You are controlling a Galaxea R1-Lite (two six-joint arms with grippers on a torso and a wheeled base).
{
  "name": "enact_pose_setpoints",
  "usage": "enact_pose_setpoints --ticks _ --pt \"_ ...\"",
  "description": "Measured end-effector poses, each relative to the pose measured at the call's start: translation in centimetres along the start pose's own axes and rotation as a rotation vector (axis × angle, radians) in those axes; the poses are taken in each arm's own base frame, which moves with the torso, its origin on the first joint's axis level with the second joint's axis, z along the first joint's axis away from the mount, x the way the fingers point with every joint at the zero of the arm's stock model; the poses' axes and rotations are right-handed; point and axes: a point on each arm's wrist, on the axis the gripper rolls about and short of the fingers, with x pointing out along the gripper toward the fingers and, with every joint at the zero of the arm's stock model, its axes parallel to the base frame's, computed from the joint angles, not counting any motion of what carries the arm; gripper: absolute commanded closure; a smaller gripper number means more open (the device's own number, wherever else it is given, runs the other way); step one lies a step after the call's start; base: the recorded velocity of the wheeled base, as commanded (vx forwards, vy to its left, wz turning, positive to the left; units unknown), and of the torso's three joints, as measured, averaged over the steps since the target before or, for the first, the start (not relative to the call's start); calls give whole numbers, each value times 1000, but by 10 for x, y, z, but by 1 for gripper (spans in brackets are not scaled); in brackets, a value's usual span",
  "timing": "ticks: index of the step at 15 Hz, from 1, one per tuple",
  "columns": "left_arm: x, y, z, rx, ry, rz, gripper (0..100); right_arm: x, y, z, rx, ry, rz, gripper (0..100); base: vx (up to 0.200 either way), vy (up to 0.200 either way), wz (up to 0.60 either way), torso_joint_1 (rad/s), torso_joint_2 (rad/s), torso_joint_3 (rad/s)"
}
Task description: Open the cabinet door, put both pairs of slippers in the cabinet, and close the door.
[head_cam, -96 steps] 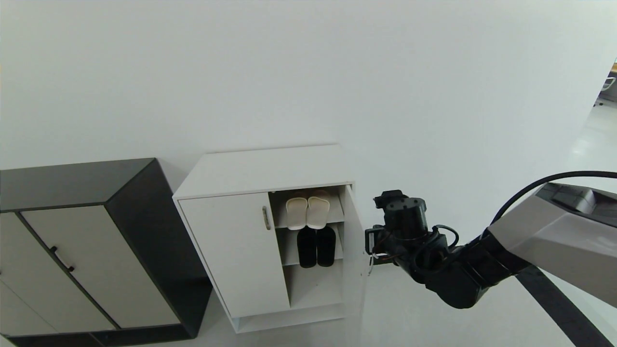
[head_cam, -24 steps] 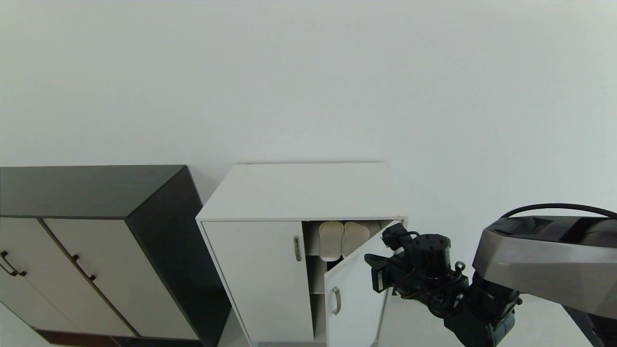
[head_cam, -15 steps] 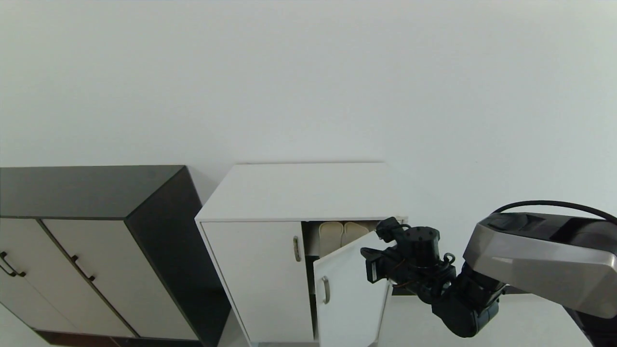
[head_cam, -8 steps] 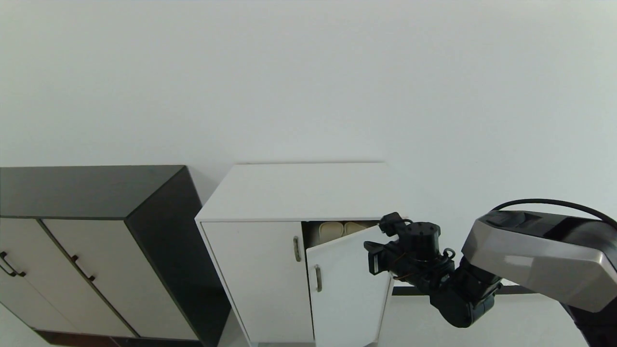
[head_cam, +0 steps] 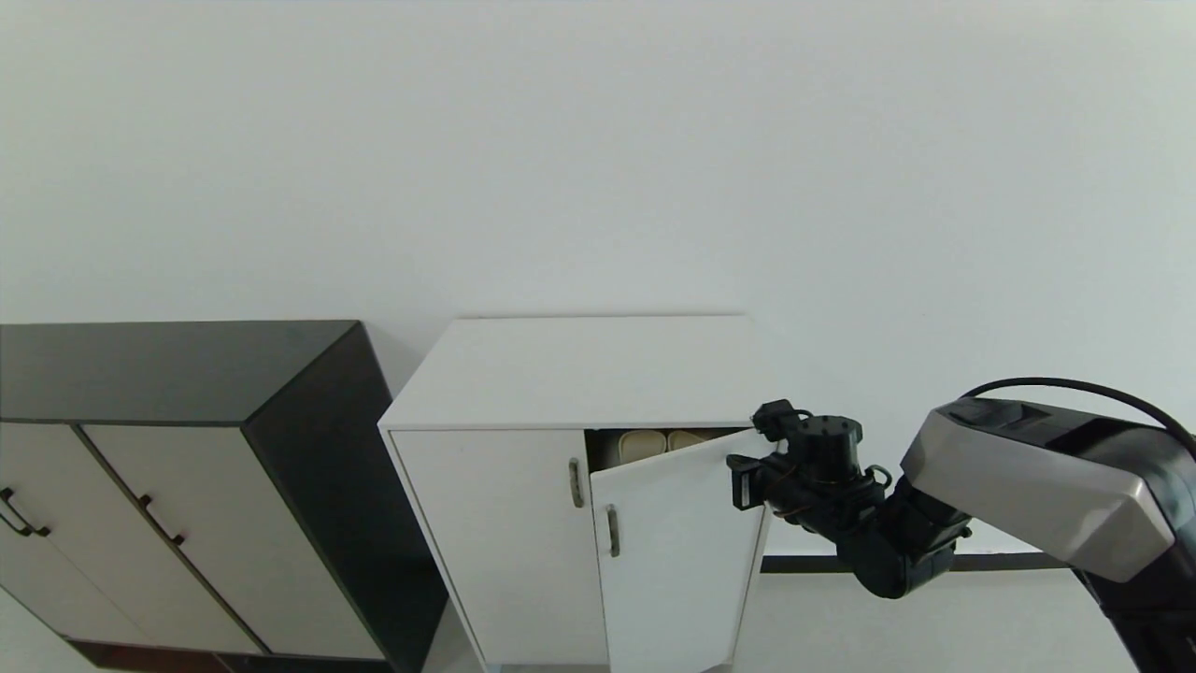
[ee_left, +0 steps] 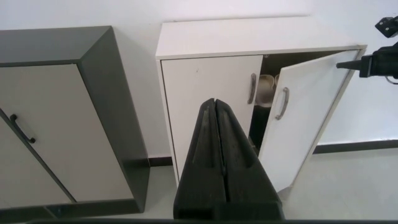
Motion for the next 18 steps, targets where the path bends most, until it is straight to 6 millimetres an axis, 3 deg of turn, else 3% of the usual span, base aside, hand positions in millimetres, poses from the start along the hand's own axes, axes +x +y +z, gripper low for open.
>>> enact_pose_setpoints --ticks 15,18 --pt "0 0 0 0 0 0 100 6 -4 5 48 -9 -10 100 0 0 0 0 0 0" --pt "0 0 0 0 0 0 100 -8 0 3 46 5 -9 100 0 0 0 0 0 0"
